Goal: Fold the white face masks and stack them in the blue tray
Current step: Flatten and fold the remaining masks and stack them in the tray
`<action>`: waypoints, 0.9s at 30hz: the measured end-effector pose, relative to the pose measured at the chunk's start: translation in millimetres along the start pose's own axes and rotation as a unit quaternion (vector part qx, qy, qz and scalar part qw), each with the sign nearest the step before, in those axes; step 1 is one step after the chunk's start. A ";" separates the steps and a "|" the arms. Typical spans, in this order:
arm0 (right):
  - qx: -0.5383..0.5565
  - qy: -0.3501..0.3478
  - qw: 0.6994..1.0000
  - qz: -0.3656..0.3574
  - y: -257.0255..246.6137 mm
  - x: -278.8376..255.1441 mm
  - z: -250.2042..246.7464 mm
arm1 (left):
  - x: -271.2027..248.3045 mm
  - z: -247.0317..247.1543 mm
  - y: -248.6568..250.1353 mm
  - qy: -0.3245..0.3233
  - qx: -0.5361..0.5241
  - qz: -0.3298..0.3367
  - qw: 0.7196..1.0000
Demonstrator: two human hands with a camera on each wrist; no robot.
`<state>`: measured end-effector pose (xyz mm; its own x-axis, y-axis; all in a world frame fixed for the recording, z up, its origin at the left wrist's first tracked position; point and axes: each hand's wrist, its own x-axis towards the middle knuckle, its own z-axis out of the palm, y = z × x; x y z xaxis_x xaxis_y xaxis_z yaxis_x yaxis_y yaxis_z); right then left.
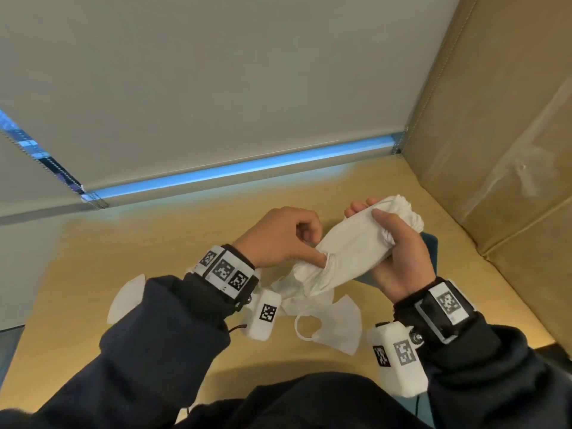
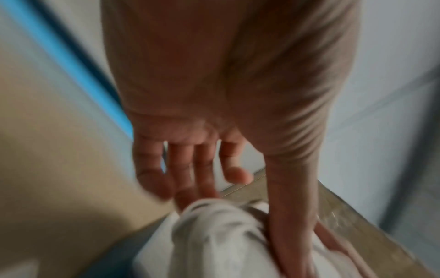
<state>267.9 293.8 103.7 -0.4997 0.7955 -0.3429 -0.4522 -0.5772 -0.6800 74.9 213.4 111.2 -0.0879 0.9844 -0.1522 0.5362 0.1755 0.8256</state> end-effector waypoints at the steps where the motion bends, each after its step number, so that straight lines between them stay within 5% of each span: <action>1: 0.005 -0.001 1.000 0.016 -1.6 3.5 -4.5 | 8.0 4.8 -6.0 -0.023 -0.051 -0.027 0.998; 5: 0.014 -0.018 0.998 0.062 -5.5 13.2 -17.5 | 29.5 26.4 -29.6 -0.174 -0.277 -0.118 0.938; 7: -0.034 -0.033 0.998 0.051 -6.9 18.0 -23.3 | 35.9 35.0 -33.5 -0.216 -0.308 -0.126 0.918; 11: -0.246 -0.064 0.967 -0.018 -15.6 31.1 -33.0 | 43.2 44.5 -39.4 -0.183 -0.289 -0.121 0.932; 18: -0.493 -0.186 0.843 -0.110 -48.5 66.3 -58.9 | 51.8 39.3 -45.3 -0.062 -0.289 -0.075 0.952; 20: -0.597 -0.171 0.772 -0.138 -51.4 81.8 -72.1 | 56.0 33.2 -45.5 -0.007 -0.276 -0.056 0.959; 23: -0.763 -0.156 0.622 -0.083 -49.7 96.3 -85.4 | 65.3 27.6 -48.6 0.059 -0.281 -0.055 0.956; 27: -0.864 -0.162 0.472 -0.063 -29.9 98.3 -92.3 | 79.5 25.3 -57.1 0.133 -0.286 -0.064 0.947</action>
<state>300.5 406.3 30.5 -0.7635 0.5710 -0.3018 0.6441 0.7071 -0.2917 58.6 281.4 38.2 -0.3704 0.9088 -0.1920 -0.0286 0.1954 0.9803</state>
